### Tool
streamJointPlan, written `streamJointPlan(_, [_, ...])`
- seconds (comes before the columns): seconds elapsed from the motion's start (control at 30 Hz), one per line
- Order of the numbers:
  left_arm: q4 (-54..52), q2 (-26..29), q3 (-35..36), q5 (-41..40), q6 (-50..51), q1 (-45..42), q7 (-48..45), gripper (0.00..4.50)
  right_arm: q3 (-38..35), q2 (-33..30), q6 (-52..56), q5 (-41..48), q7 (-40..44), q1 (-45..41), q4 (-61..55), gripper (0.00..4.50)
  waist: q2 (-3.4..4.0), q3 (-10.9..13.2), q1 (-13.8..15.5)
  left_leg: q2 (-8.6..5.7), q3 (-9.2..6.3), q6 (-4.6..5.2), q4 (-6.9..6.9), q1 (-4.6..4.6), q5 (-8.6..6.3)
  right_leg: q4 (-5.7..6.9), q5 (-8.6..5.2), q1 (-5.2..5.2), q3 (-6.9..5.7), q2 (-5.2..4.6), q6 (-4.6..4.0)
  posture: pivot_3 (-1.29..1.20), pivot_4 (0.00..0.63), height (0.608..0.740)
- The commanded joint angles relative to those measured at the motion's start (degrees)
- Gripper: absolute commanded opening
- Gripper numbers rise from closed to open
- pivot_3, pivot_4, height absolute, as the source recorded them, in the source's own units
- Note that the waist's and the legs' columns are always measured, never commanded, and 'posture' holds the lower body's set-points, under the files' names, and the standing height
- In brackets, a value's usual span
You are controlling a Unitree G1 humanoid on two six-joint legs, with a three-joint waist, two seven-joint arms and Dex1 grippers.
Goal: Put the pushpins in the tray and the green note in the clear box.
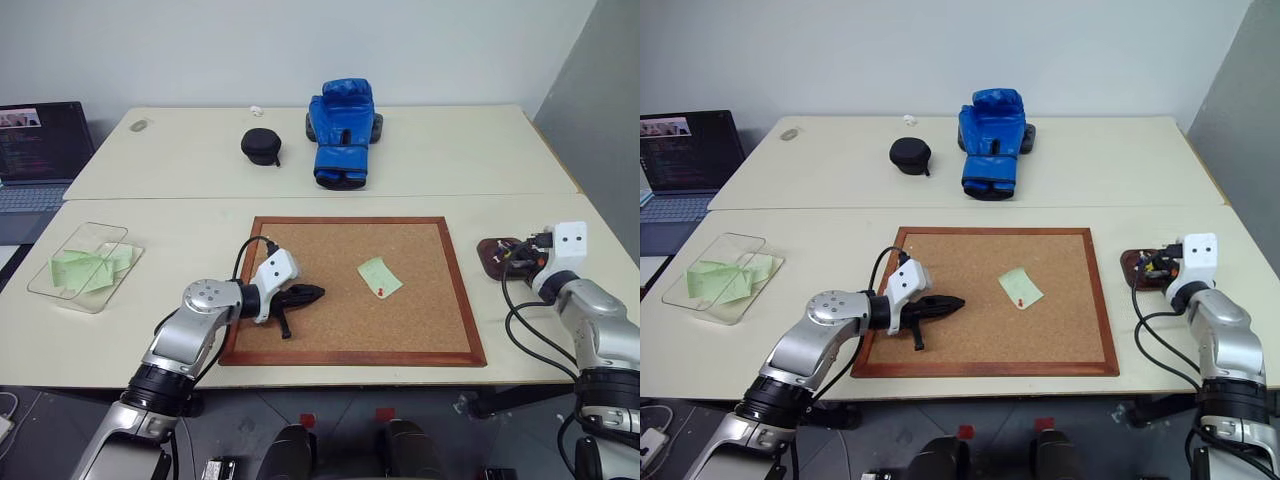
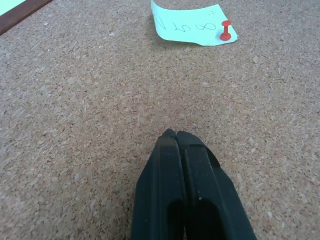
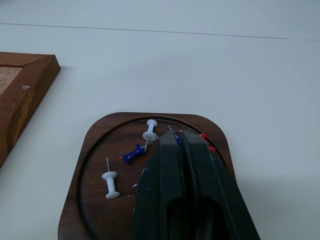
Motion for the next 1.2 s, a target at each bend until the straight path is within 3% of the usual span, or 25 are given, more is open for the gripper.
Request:
streamJointPlan(0.03, [1.20,0.04,-2.17,1.57,0.80,0.86,-0.75,0.00,-0.54,0.15,-0.42,0.54,0.05,-1.00,-2.05,0.61,0.01,0.00,0.01,0.00,-0.01,0.00,0.00,0.00,0.00,0.00,0.00,0.00,-0.01,0.00,0.00,0.00,0.150,0.740])
streamJointPlan(0.17, [1.20,0.10,-2.09,1.58,0.83,0.85,-0.70,0.00,-0.49,0.00,-0.72,0.18,0.01,-0.92,-2.06,1.64,0.01,-0.01,0.01,0.01,-0.01,0.00,0.00,0.00,0.00,0.00,0.00,0.00,-0.01,0.00,0.00,0.00,0.150,0.740])
streamJointPlan(0.4, [0.70,0.11,-2.04,1.38,1.18,1.02,-0.69,0.00,-1.80,-0.34,-1.53,0.63,-0.23,-0.23,-3.32,2.87,0.01,-0.01,0.01,0.01,-0.01,0.00,-0.01,0.00,0.00,0.00,0.00,0.00,-0.01,0.00,0.00,0.00,0.150,0.740])
streamJointPlan(0.73, [1.22,-0.25,-2.12,1.47,1.07,0.54,-0.59,0.00,1.29,-1.53,-1.51,7.64,14.82,2.25,-12.97,2.87,0.02,-0.01,0.05,0.01,-0.04,0.00,0.00,-0.01,0.00,-0.02,0.00,0.02,-0.04,0.01,0.00,0.00,0.150,0.740])
streamJointPlan(0.93, [2.09,-0.05,-2.05,1.69,0.64,0.00,-0.91,0.00,11.41,-2.25,-6.20,5.66,25.78,3.19,-17.27,2.87,0.02,-0.01,0.01,0.01,-0.07,0.00,0.00,0.00,0.00,-0.02,0.00,0.01,-0.06,0.02,0.00,0.00,0.150,0.740])
streamJointPlan(1.2, [1.65,0.16,-1.79,1.70,0.77,0.25,-0.93,0.00,22.11,2.33,-11.78,2.57,31.16,1.03,-15.65,2.87,0.01,-0.01,0.07,0.01,-0.14,0.00,0.02,0.01,0.00,-0.02,0.00,0.04,-0.11,0.02,0.01,0.00,0.150,0.740])
